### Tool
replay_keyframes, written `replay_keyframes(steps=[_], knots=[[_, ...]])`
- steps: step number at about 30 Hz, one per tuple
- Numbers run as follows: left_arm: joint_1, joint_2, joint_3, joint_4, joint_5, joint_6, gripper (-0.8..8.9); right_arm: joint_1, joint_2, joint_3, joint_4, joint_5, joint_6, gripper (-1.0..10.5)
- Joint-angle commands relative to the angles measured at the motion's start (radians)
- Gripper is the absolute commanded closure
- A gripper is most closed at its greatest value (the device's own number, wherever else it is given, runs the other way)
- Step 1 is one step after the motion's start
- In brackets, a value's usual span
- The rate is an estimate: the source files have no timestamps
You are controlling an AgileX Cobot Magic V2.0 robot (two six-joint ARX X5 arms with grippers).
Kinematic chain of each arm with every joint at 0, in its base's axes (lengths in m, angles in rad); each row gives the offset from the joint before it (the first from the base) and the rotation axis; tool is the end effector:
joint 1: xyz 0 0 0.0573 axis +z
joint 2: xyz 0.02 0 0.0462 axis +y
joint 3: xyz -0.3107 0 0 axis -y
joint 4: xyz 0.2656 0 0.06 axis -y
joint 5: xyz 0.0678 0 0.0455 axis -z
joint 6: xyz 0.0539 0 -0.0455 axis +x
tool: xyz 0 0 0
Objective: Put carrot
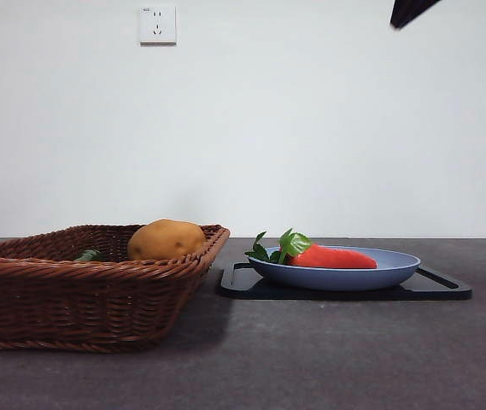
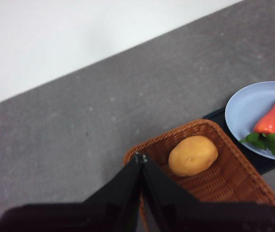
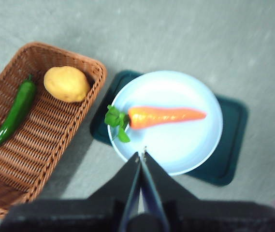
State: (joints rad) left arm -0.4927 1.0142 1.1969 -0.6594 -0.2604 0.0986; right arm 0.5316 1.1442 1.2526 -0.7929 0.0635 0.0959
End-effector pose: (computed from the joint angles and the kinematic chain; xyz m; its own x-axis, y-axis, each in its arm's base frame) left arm 0.1939 -0.0884 0.4196 0.8782 -0.1793 -0.4434 0.2941 0.9335 0.2050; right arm 0.2114 0.1203 0.3979 0.6986 0.3372 -0.6310 -0.4092 0.9118 0.0342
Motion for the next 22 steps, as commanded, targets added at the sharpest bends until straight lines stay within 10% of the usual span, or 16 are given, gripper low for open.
replay_keyframes(steps=[1, 22], knots=[[0.03, -0.032, -0.035, 0.013, 0.047, 0.01, 8.07, 0.032, -0.064, -0.06, 0.046, 0.058, -0.008, 9.4], [0.048, -0.554, -0.661, 0.262, 0.163, -0.256, 8.06, 0.042, -0.608, -0.797, 0.635, 0.138, 0.072, 9.4]])
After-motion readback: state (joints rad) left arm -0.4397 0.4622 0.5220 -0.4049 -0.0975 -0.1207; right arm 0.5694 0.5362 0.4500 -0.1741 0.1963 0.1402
